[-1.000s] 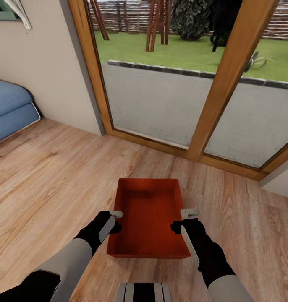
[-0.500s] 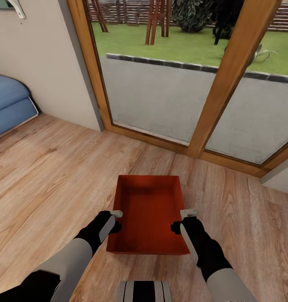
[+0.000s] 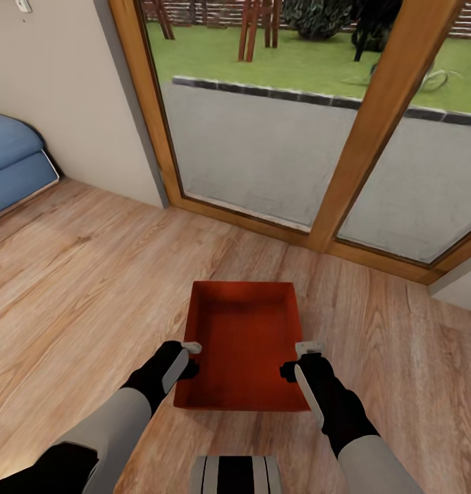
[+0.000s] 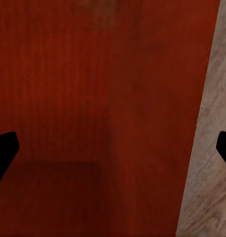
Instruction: Move the two storage containers from the living room to the garage. In the garage, place one container on the floor and stack the other container on top of it (either order is fine).
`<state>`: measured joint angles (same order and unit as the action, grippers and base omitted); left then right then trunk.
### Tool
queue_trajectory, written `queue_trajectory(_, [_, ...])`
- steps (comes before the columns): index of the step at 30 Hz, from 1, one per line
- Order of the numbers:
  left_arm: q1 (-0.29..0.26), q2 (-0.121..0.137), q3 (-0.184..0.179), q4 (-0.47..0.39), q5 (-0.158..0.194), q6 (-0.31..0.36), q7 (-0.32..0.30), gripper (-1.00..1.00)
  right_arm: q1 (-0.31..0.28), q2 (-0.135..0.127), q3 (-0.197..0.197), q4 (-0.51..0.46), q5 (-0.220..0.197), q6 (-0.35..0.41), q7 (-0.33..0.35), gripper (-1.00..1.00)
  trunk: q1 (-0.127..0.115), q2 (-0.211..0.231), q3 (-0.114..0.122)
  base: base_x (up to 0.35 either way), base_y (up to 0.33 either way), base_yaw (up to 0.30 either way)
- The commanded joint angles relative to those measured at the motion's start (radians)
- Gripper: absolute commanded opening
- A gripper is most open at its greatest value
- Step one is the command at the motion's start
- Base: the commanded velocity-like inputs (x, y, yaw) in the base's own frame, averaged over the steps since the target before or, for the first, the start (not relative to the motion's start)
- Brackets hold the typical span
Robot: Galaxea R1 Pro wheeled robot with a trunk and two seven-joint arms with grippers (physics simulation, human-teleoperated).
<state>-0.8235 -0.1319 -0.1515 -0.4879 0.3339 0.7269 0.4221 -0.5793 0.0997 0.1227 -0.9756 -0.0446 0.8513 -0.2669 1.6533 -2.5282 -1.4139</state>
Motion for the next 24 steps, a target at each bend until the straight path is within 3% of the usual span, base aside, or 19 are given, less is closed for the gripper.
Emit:
queue_trajectory(1, [0.001,0.000,0.001,0.037,0.015,-0.060,0.000,1.00,0.000,0.000,0.000,0.000,0.000,0.000,0.000,1.00,0.001,0.000,-0.004,0.000,0.000,0.000])
queue_trajectory(4, [0.001,0.000,0.001,0.038,0.014,-0.060,0.001,1.00,0.000,0.000,0.000,0.000,0.000,0.000,0.000,1.00,0.002,-0.001,-0.016,0.000,0.000,0.000])
queue_trajectory(22, [0.001,-0.001,0.000,0.035,0.014,-0.062,0.007,1.00,0.000,0.000,0.000,0.000,0.000,0.000,0.000,1.00,0.002,-0.001,-0.016,0.000,0.000,0.000])
queue_trajectory(24, [0.001,0.002,0.000,-0.006,0.013,-0.065,0.008,1.00,0.000,0.000,0.000,0.000,0.000,0.000,0.000,1.00,0.002,-0.001,-0.016,0.000,0.000,0.000])
